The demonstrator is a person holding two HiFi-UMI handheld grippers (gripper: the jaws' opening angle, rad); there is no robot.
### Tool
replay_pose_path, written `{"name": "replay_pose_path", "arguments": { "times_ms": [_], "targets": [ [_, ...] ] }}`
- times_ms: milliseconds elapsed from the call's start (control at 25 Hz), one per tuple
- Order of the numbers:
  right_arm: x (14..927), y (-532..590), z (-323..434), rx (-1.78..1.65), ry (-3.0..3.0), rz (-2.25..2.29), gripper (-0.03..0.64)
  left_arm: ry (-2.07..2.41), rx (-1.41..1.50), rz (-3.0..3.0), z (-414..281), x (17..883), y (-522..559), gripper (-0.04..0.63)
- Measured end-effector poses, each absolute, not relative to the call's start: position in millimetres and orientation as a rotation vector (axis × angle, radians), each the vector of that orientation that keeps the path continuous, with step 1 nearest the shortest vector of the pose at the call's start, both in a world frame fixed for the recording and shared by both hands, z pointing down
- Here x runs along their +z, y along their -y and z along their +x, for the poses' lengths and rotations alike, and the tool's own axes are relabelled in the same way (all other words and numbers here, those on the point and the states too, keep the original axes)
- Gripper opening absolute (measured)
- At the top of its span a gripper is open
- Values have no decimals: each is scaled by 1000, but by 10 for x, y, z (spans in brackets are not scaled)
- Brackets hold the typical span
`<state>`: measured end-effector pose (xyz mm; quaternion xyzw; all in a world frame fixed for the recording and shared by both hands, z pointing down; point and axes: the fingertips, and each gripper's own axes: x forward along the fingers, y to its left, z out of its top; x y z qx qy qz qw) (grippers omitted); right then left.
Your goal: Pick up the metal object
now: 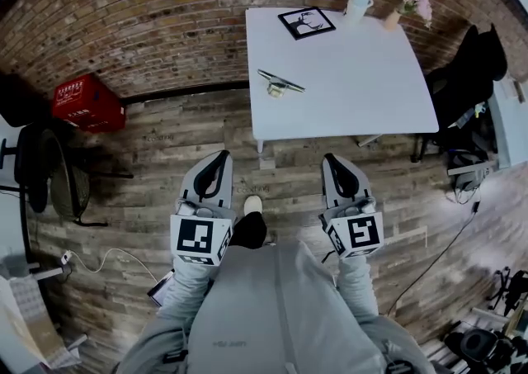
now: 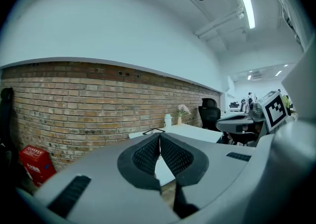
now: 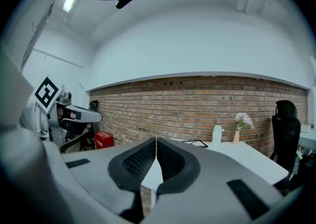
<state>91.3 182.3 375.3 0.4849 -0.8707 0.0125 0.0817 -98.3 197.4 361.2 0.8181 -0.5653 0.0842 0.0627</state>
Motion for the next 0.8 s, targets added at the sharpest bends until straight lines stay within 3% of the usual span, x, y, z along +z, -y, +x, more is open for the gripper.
{"name": "replay_pose_path", "arguments": {
  "times_ms": [800],
  "targets": [
    [3901,-769,746,138,2498,1520,25,1560,286,2462,-1166,3879,-844,28]
  ]
}}
